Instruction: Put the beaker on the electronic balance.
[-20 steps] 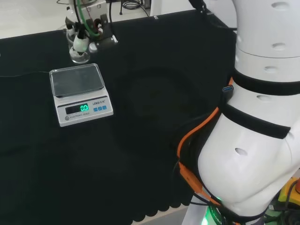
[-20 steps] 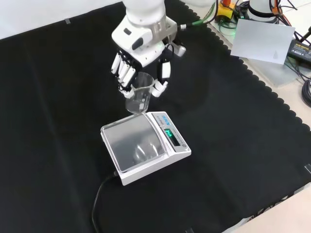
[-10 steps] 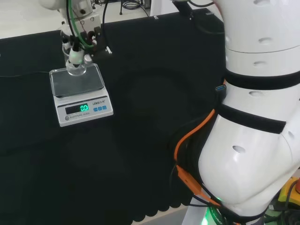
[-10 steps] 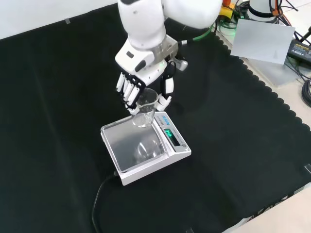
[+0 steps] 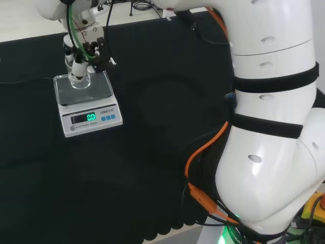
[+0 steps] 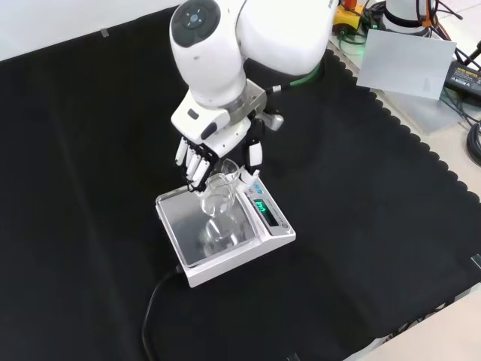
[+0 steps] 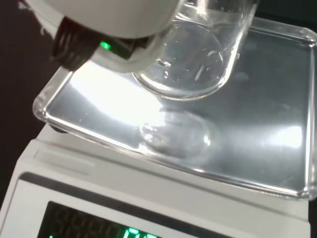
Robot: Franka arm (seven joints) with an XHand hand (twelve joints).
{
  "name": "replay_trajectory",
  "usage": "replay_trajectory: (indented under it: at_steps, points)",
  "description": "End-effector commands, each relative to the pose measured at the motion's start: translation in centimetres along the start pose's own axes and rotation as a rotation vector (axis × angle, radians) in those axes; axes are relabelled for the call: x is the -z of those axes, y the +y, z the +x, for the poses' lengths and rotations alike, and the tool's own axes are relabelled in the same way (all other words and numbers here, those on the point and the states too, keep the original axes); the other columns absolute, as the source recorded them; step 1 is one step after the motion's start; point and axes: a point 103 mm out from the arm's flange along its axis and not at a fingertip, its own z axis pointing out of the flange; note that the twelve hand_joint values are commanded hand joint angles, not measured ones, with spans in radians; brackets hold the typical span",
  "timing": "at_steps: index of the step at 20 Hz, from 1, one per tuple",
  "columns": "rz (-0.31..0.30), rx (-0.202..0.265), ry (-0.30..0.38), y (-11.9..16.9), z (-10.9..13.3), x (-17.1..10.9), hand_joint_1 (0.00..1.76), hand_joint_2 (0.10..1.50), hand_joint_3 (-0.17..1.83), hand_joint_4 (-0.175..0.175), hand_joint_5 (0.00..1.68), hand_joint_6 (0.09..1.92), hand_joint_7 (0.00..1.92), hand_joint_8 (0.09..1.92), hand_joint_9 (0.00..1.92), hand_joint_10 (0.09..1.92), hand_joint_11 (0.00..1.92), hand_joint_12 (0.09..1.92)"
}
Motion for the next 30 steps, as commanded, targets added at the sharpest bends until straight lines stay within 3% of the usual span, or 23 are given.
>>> replay_trajectory:
  at_steps: [1, 20, 27, 30]
  points:
    - [0.011, -0.006, 0.002, 1.3, -0.5, -0.6, 1.14, 0.53, 0.73, -0.064, 0.68, 1.0, 0.86, 0.74, 1.12, 0.57, 0.8, 1.22]
    - [0.069, -0.027, 0.028, 2.9, -2.5, -2.3, 1.14, 0.53, 0.73, -0.07, 0.65, 0.99, 0.84, 0.74, 1.1, 0.57, 0.76, 1.22]
    - [0.091, -0.026, 0.024, 3.1, -2.5, -2.8, 1.12, 0.52, 0.73, -0.071, 0.52, 0.97, 0.75, 0.78, 1.03, 0.62, 0.7, 1.26]
    - [0.089, -0.027, 0.019, 3.0, -2.4, -2.6, 1.08, 0.51, 0.71, -0.066, 0.42, 0.84, 0.65, 0.8, 0.95, 0.68, 0.64, 1.3]
